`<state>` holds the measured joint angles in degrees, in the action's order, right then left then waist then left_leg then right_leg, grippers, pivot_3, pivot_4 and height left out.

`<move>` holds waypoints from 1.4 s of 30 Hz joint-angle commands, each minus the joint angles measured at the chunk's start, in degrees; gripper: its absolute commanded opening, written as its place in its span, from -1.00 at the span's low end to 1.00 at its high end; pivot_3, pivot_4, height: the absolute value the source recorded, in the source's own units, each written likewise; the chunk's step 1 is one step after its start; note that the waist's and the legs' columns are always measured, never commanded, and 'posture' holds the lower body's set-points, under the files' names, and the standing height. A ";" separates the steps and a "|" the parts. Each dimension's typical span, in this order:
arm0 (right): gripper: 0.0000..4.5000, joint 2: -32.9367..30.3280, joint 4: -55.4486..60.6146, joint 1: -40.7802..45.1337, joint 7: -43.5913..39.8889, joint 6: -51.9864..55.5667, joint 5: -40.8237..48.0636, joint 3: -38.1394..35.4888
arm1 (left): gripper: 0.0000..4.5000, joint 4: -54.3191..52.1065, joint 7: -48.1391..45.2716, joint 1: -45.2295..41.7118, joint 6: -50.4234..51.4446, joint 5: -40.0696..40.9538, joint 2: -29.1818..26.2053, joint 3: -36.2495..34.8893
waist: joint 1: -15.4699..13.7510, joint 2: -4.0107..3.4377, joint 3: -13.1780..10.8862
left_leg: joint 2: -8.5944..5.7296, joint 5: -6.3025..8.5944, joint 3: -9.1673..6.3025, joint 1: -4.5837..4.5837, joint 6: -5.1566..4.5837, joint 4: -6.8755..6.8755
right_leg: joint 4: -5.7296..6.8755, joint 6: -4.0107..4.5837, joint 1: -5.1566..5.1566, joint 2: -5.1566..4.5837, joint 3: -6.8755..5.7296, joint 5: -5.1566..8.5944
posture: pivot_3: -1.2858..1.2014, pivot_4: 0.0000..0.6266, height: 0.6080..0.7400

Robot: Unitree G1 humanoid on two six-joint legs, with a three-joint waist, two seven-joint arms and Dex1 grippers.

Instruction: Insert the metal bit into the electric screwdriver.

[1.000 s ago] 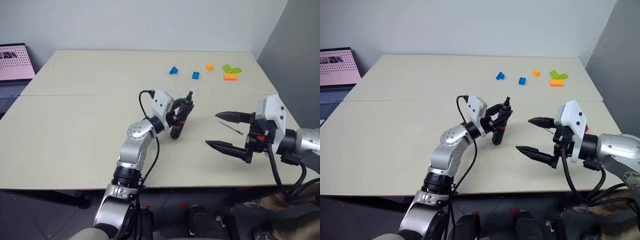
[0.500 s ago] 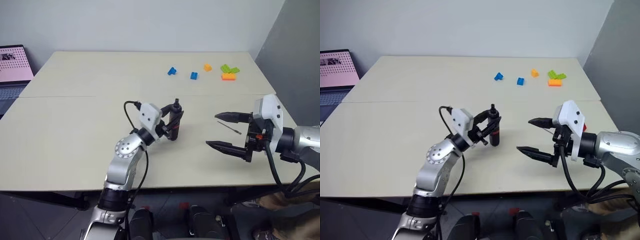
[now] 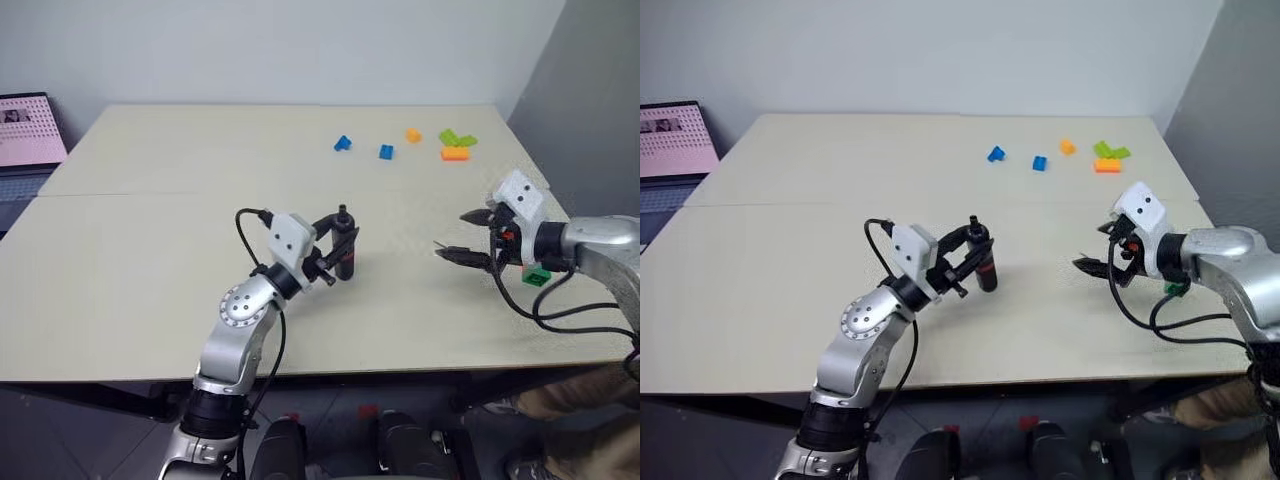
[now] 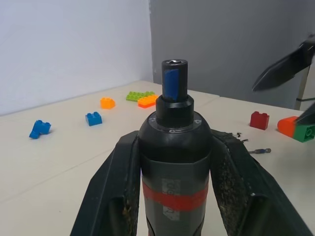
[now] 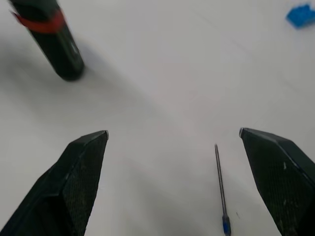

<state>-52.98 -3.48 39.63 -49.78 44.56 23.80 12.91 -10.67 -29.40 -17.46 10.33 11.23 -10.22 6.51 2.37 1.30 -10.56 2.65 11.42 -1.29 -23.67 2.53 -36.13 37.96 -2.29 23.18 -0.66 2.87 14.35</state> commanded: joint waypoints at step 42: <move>-1.00 19.07 -29.23 15.24 -11.82 -15.73 -17.55 -11.21 | -0.27 0.04 5.50 2.05 -2.00 -2.70 -1.26 0.13 | 0.86 -0.13 0.00 | 0.03 0.00 -0.06 -0.05 0.00 0.11 | 0.05 -0.32 0.05 0.10 0.03 -0.19 | 0.03 -0.52 1.00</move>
<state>-33.51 -41.61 56.07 -63.71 26.16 2.25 6.19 -10.77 -25.55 -16.33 7.06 9.73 -10.51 8.50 3.22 1.18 -10.56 2.69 11.42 -1.37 -23.75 2.53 -36.01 38.00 -2.61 23.24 -0.56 2.89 14.16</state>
